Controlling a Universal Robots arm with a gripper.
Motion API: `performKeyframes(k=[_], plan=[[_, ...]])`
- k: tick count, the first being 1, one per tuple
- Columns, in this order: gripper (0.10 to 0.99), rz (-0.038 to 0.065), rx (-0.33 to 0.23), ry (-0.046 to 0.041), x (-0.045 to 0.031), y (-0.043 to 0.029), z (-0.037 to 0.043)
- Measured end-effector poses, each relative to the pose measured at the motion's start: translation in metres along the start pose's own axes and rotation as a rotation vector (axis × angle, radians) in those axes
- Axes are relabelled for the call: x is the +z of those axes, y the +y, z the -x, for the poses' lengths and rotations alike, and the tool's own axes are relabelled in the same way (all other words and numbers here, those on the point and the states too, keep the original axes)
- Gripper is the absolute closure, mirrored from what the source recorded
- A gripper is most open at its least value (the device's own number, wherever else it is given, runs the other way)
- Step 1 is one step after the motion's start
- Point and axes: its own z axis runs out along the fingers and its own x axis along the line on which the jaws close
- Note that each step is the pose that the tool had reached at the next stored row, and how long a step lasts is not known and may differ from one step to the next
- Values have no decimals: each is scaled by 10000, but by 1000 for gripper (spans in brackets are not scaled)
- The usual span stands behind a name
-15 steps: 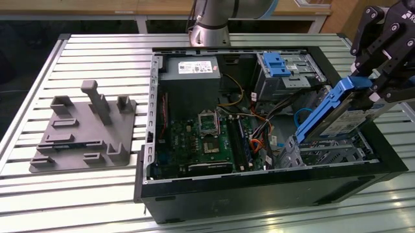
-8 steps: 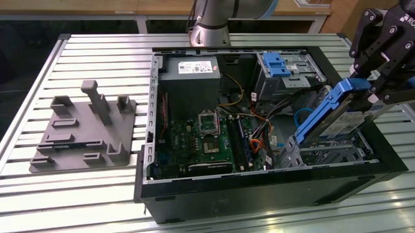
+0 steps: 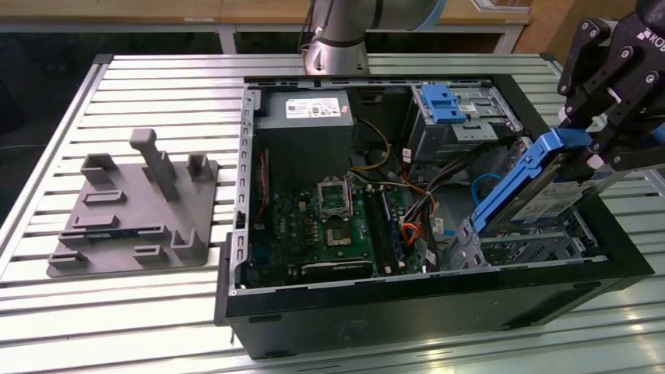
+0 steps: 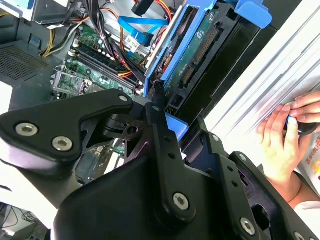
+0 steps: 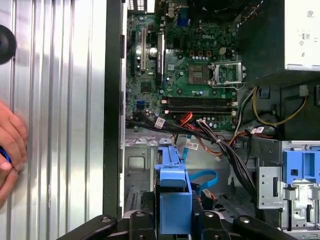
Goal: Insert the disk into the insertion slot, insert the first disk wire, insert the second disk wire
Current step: 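Insert the disk into the insertion slot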
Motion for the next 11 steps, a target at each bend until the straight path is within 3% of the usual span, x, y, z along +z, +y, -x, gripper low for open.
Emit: performKeyframes(k=[11], plan=[[725,0,0,-2,24,-1,-8]])
